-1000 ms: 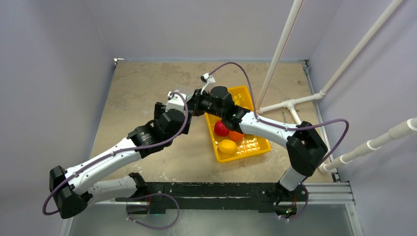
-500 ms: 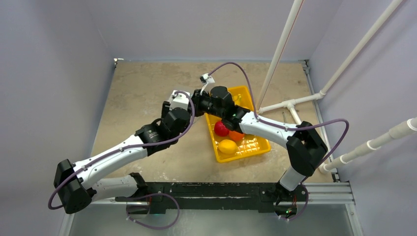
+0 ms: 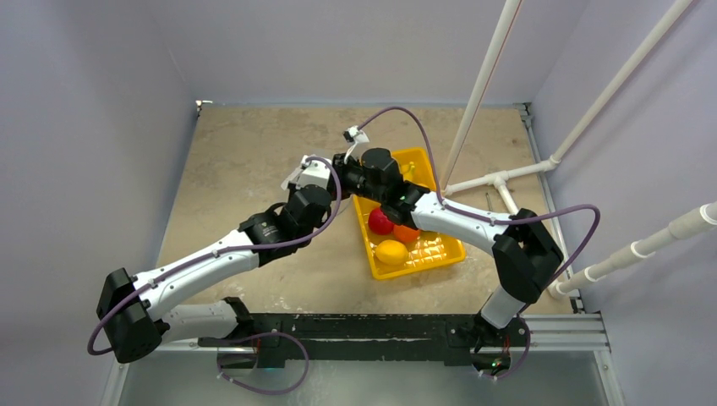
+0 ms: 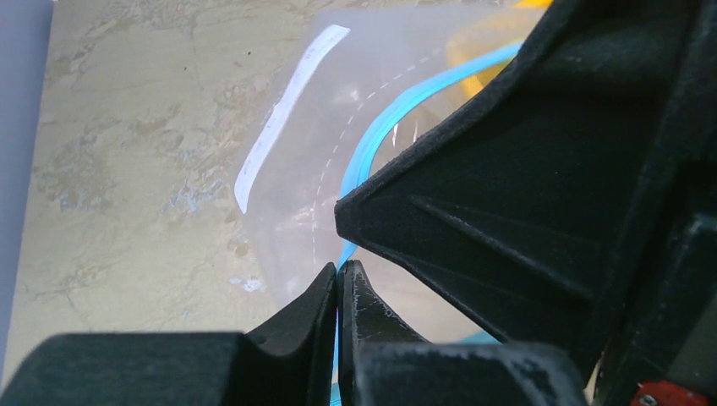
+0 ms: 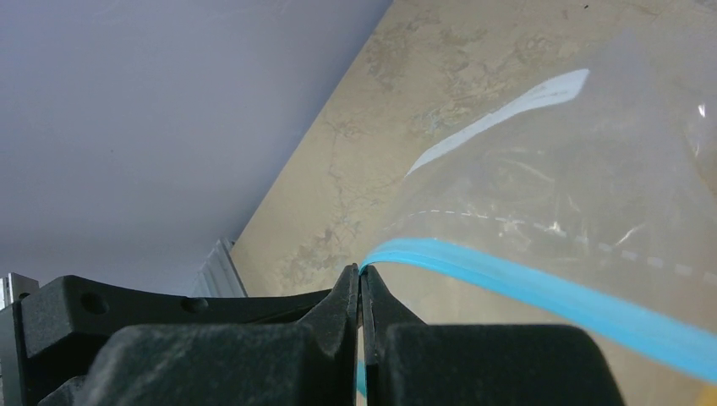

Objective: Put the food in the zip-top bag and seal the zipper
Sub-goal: Open the zipper of the food storage bag at the center of the board.

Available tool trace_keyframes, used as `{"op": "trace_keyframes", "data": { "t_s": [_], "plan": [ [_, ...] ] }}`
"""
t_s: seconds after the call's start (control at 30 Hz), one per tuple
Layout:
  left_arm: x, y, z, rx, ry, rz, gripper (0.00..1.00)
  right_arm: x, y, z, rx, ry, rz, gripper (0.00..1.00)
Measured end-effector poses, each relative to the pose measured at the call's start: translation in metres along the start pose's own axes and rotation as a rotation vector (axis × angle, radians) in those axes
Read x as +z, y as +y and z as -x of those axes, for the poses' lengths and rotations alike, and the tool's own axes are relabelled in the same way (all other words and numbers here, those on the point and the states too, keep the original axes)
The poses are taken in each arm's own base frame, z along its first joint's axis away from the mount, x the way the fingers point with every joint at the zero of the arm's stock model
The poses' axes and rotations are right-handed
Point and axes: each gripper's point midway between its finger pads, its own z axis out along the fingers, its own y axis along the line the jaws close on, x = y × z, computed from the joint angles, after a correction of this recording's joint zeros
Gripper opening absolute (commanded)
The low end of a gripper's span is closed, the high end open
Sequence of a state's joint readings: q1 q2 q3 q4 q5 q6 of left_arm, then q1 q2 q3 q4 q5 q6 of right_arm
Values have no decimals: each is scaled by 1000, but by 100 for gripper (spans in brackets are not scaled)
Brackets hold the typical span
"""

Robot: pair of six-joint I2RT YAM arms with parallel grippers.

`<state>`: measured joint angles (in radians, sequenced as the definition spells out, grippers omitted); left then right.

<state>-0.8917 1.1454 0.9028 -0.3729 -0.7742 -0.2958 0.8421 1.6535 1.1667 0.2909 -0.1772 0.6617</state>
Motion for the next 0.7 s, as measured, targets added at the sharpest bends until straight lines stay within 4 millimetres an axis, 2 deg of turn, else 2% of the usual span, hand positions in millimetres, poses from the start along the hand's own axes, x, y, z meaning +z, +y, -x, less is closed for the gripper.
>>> {"op": "trace_keyframes", "data": {
  "t_s": [0.1, 0.13, 0.27, 0.3, 0.7],
  "plan": [
    [0, 1, 1, -1, -3, 3, 0, 0, 1, 2, -1, -3, 2, 0],
    [0, 1, 1, -2, -6, 6, 0, 0, 2, 2, -1, -2, 1, 4],
    [0, 3, 2, -5, -10, 18, 0, -3, 1, 2, -4, 13, -18, 33],
    [0, 4, 3, -6, -12, 24, 0, -5, 0, 3, -9, 14, -27, 37],
    [-1, 11, 1, -4, -11, 57, 0, -45, 14, 39, -40, -60, -101, 56]
  ]
}}
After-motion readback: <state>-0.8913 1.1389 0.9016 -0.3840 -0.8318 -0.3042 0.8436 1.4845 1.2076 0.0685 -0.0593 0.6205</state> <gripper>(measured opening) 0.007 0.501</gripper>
